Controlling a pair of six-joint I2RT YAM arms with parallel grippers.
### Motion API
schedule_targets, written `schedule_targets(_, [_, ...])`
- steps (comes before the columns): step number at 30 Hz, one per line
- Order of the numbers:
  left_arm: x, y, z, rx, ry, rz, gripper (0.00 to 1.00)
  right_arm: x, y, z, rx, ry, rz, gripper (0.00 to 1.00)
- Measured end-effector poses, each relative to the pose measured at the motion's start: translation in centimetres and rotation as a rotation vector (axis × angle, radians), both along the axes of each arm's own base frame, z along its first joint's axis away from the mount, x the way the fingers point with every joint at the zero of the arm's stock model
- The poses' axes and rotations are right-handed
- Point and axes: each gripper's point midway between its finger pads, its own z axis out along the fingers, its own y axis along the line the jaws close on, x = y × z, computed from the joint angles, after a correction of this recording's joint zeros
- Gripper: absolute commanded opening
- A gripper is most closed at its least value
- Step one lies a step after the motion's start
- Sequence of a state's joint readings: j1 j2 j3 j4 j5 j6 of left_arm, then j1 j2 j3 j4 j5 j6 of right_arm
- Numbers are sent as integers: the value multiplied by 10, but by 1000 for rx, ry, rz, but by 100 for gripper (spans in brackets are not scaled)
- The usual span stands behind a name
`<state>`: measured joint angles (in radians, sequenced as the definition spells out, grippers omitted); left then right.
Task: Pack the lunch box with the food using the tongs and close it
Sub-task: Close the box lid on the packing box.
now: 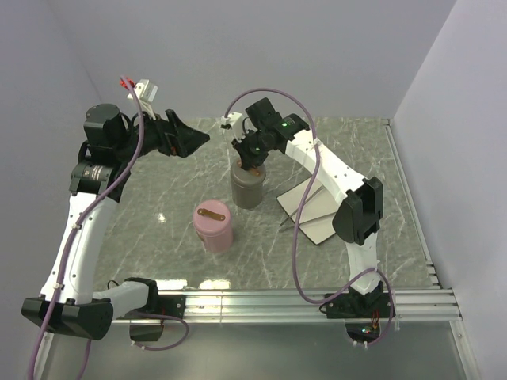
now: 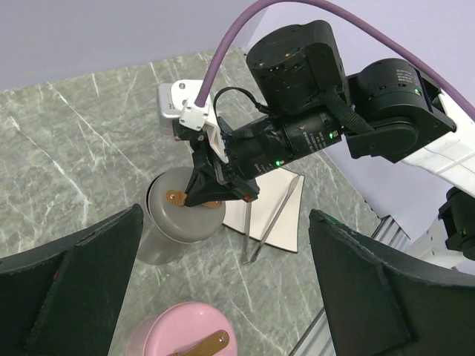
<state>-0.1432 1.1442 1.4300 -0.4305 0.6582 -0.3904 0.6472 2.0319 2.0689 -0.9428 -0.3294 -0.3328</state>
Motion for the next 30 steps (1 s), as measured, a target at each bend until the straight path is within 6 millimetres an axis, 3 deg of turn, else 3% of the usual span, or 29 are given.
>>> schedule_targets(30, [-4,-2,-11,-1,20,-24,99,1,6,-2,49,56,27,0])
